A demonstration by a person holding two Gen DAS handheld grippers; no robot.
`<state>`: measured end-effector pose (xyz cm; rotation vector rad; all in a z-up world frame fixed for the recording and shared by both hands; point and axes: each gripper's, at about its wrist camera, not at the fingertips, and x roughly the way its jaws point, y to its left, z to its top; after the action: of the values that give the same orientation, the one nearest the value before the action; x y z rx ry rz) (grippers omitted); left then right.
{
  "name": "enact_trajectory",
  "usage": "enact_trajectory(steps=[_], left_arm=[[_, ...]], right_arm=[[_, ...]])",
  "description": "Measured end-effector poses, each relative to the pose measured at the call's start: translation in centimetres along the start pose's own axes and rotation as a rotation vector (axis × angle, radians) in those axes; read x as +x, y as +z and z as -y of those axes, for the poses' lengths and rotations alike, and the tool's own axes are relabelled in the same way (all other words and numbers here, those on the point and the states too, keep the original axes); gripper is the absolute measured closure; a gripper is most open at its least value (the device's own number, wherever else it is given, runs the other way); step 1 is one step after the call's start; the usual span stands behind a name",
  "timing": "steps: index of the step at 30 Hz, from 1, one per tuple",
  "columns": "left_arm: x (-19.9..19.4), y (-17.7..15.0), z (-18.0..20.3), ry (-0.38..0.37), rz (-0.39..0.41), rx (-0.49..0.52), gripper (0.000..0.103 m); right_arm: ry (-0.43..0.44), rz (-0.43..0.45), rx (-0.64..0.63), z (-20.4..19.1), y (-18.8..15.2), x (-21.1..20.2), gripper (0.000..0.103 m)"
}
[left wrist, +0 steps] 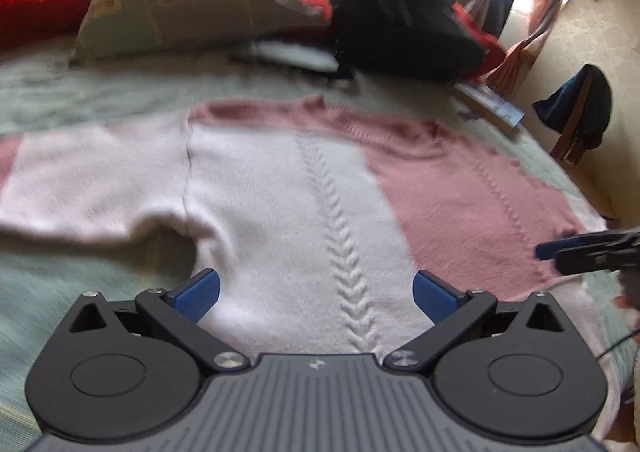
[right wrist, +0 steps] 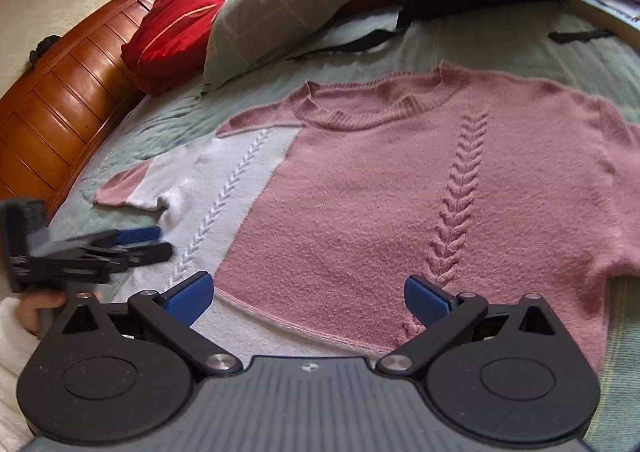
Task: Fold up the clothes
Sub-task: 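Raise the right gripper above the sweater while the left gripper moves to the pink-cuffed sleeve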
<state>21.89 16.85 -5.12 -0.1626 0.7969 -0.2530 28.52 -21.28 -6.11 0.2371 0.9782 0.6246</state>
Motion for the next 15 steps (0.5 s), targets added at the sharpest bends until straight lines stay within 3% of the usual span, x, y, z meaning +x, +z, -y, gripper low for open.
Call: enact_trajectory(steps=[5,9,12,15], left_arm=[[-1.5,2.6,-3.4,0.141,0.075,0.046,0.001],[0.2,4.1,-8.0,0.277,0.081,-0.001,0.001],[1.7,4.0,-10.9,0.289,0.074,-0.074,0.001],[2.3,2.6,-12.2,0.253,0.047,-0.136,0.001]], right_arm=[[0.001,0.002,-0.004,-0.1,0.3,0.3,0.000],[-0.009,0.003,0.002,-0.2,0.4,0.5,0.000],[-0.017,-0.002,0.004,-0.2,0.6,0.9,0.000],[-0.022,-0.008,0.005,-0.2,0.8,1.3,0.000]])
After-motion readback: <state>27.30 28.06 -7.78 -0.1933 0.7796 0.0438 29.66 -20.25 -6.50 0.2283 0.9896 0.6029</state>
